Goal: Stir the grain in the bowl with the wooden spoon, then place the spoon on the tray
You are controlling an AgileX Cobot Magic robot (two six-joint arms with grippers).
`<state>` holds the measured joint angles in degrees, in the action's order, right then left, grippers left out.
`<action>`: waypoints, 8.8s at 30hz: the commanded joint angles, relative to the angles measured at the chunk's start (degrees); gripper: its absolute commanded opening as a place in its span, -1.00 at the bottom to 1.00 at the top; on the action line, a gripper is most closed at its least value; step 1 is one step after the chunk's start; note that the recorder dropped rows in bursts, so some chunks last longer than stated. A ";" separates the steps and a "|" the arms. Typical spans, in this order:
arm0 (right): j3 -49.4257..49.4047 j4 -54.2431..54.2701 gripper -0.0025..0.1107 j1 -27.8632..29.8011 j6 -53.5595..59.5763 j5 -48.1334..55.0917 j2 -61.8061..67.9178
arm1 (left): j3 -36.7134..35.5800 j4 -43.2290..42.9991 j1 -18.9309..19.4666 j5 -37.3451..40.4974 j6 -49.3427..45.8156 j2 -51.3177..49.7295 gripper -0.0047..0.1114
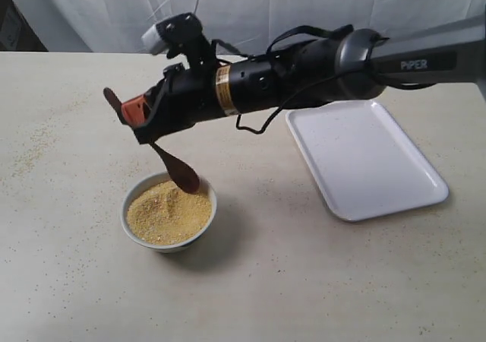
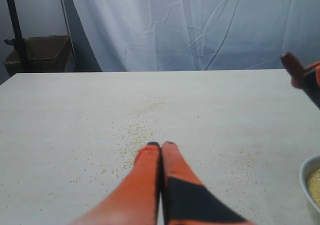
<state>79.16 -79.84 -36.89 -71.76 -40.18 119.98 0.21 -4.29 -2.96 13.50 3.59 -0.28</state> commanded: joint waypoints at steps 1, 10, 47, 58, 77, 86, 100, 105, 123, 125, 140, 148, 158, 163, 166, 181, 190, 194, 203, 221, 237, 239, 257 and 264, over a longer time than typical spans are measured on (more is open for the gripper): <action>-0.07 -0.91 -0.97 -2.09 3.03 6.92 2.54 | -0.21 0.16 0.04 -0.27 0.19 0.28 -0.92; -0.07 0.85 -0.97 -3.12 -0.92 -2.69 1.77 | -0.21 0.16 0.04 -0.27 0.19 0.28 -0.92; -0.07 6.23 -0.97 -5.41 0.56 4.20 -1.21 | -0.21 0.16 0.04 -0.27 0.19 0.28 -0.92; -0.07 6.89 -0.97 -8.46 -0.10 4.11 2.05 | -0.21 0.16 0.04 -0.27 0.19 0.28 -0.92; 1.15 7.08 -0.97 -7.10 6.08 15.38 0.28 | -0.21 0.16 0.04 -0.27 0.19 0.28 -0.92; 1.15 6.93 -0.97 -7.20 0.66 1.86 4.56 | -0.21 0.16 0.04 -0.27 0.19 0.28 -0.92; 1.15 4.78 -0.97 -7.08 5.59 11.57 -1.70 | -0.21 0.16 0.04 -0.27 0.19 0.28 -0.92; 1.15 4.79 -0.97 -7.08 5.44 16.96 2.83 | -0.21 0.16 0.04 -0.27 0.19 0.28 -0.92; 1.15 7.33 -0.97 -7.41 2.70 12.08 -0.40 | -0.21 0.16 0.04 -0.27 0.19 0.28 -0.92; 1.15 7.10 -0.97 -7.41 2.70 13.49 0.27 | -0.21 0.16 0.04 -0.27 0.19 0.28 -0.92; 1.15 -20.10 -0.97 1.59 -37.45 12.71 -10.31 | -0.21 0.16 0.04 -0.27 0.19 0.28 -0.92; 0.87 -20.10 -0.97 25.24 -49.09 -10.01 -8.56 | -0.21 0.16 0.04 -0.27 0.19 0.28 -0.92; -2.48 -20.10 -0.97 38.69 -49.09 -14.41 3.10 | -0.21 0.16 0.04 -0.27 0.19 0.28 -0.92; -4.85 -20.10 -0.90 39.19 -48.70 -10.79 6.55 | -0.21 0.16 0.04 -0.27 0.19 0.28 -0.92; -5.15 -20.10 -0.58 39.19 -47.61 -7.62 6.55 | -0.21 0.16 0.04 -0.27 0.19 0.28 -0.92; -5.15 -20.10 -0.38 40.23 -43.72 -4.80 -0.99 | -0.21 0.16 0.04 -0.27 0.19 0.28 -0.92; -20.37 -20.10 -0.97 40.36 -39.64 20.02 -22.45 | -0.21 0.16 0.04 -0.27 0.19 0.28 -0.92; -40.42 -13.21 -0.97 40.36 -34.00 59.19 -38.06 | -0.21 0.16 0.04 -0.27 0.19 0.28 -0.92; -49.66 94.11 -0.97 32.56 73.07 73.06 -49.98 | -0.21 0.16 0.04 -0.27 0.19 0.28 -0.92; -57.67 81.47 -0.97 32.24 79.83 69.71 -104.06 | -0.21 0.16 0.04 -0.27 0.19 0.28 -0.92; -60.96 78.02 -0.97 32.24 78.19 71.23 -119.98 | -0.21 0.16 0.04 -0.27 0.19 0.28 -0.92; -60.96 78.02 -0.97 32.24 78.19 71.23 -119.98 | -0.21 0.16 0.04 -0.27 0.19 0.28 -0.92; -66.87 87.27 -0.97 32.24 77.07 70.05 -119.98 | -0.21 0.16 0.04 -0.27 0.19 0.28 -0.92; -68.12 87.83 -0.97 32.24 76.24 68.71 -119.98 | -0.21 0.16 0.04 -0.27 0.19 0.28 -0.92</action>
<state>12.02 7.83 -4.77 4.75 30.17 0.28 0.21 -4.29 -2.96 13.50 3.59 -0.28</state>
